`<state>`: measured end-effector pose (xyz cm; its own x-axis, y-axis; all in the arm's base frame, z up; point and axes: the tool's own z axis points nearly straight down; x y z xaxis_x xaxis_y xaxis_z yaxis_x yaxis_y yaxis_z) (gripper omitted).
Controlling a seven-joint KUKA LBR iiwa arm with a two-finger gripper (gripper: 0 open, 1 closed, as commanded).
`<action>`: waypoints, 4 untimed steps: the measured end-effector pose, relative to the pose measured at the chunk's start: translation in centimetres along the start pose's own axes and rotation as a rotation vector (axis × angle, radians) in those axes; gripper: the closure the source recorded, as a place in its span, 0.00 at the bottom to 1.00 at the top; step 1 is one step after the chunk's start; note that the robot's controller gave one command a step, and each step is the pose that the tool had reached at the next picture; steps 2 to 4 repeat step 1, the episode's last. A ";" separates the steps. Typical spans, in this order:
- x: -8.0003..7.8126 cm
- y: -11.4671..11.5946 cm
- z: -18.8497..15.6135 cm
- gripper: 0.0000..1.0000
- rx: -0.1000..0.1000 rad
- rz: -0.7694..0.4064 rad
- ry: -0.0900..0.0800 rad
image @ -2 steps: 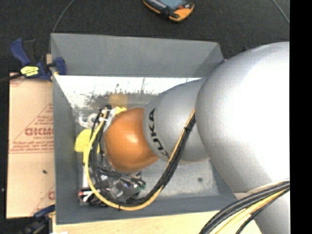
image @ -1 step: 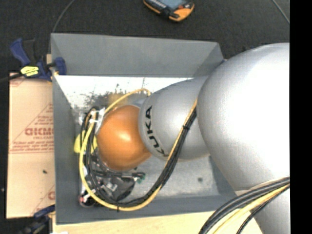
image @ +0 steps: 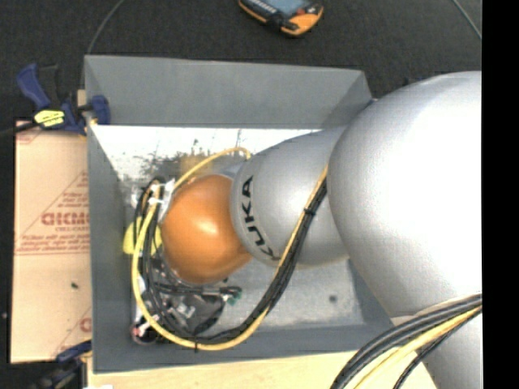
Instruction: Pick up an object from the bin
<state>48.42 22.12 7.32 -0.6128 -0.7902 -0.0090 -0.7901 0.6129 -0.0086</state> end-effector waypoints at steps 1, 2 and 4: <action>0.0 0.0 -0.2 1.00 -0.001 0.001 0.000; 0.0 0.0 -0.2 1.00 -0.001 0.001 0.000; 0.0 0.0 -0.2 1.00 -0.001 0.001 0.000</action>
Offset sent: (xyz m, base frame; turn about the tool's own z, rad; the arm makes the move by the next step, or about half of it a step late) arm 0.0002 -0.0001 0.0960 0.0003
